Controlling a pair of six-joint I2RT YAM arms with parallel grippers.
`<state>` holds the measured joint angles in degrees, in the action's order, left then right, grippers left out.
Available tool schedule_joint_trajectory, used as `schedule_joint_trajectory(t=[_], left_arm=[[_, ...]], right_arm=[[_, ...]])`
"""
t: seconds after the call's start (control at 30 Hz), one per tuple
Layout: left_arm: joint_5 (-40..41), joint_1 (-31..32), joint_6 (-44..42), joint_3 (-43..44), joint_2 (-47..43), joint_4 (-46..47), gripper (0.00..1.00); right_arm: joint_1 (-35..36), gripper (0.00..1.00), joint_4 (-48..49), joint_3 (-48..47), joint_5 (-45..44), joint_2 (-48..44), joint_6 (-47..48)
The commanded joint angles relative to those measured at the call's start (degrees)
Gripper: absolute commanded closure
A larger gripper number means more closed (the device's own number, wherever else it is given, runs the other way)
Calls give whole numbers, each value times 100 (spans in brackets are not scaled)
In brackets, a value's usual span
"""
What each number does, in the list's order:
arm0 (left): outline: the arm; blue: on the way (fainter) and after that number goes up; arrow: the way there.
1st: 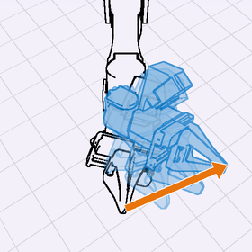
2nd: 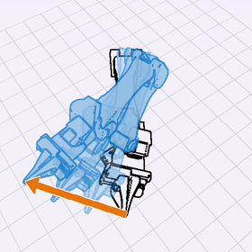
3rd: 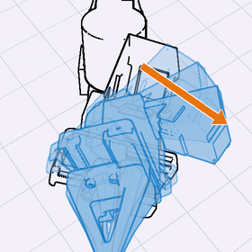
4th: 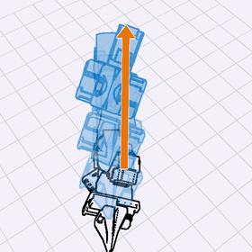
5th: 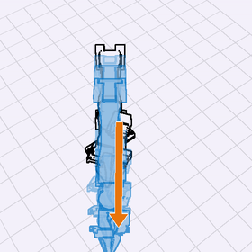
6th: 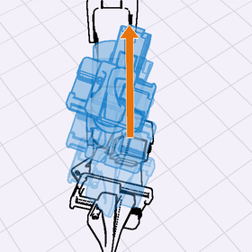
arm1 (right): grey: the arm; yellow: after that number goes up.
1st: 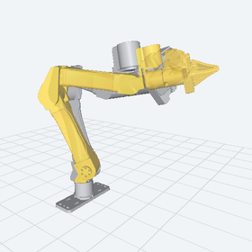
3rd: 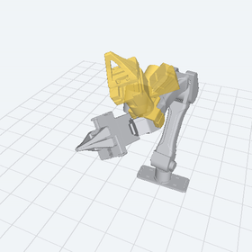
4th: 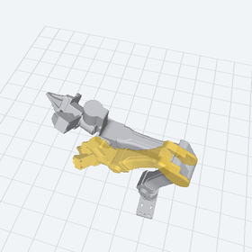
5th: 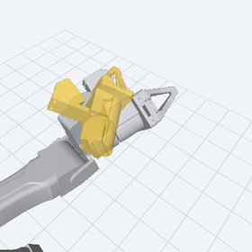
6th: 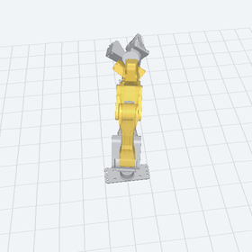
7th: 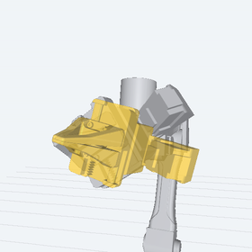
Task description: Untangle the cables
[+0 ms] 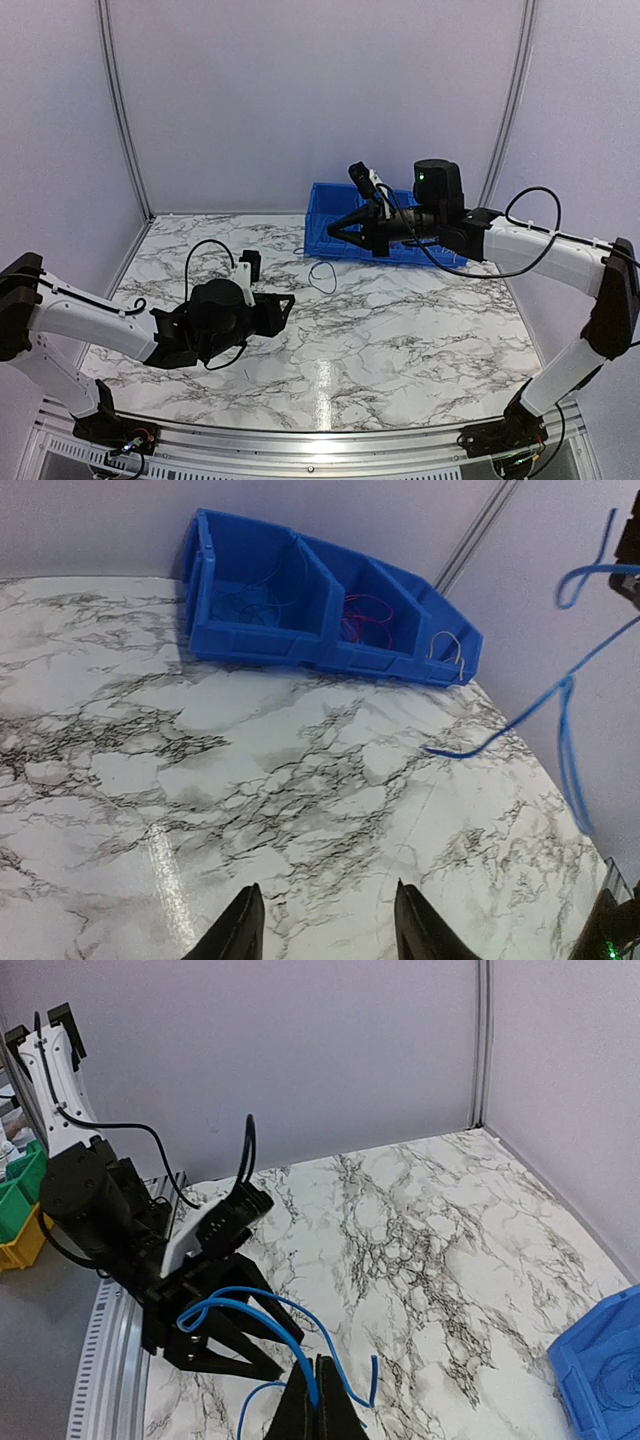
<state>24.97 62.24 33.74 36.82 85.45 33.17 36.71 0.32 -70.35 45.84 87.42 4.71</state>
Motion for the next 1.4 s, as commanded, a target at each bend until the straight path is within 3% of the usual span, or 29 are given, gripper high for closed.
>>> schedule_joint_trajectory(t=[0.0,0.33,0.57,0.77,0.9,1.13,1.37], left_arm=[[-159,116,141,207,-157,553,52],[-175,166,229,768,127,745,52],[-456,175,486,1212,869,766,52],[531,94,1393,961,1103,744,68],[711,-282,2108,613,1263,765,76],[74,-1050,2984,364,2367,1312,85],[-557,-1162,3258,350,3209,1900,85]], right_arm=[[-39,100,-14,4,-391,91,191],[-30,100,-14,56,-603,160,319],[14,100,-14,65,-576,180,317],[35,100,-14,56,-434,39,232],[26,100,-14,7,-179,-10,67],[24,100,-295,-255,174,-155,-71],[-175,100,-961,-1086,168,-222,193]])
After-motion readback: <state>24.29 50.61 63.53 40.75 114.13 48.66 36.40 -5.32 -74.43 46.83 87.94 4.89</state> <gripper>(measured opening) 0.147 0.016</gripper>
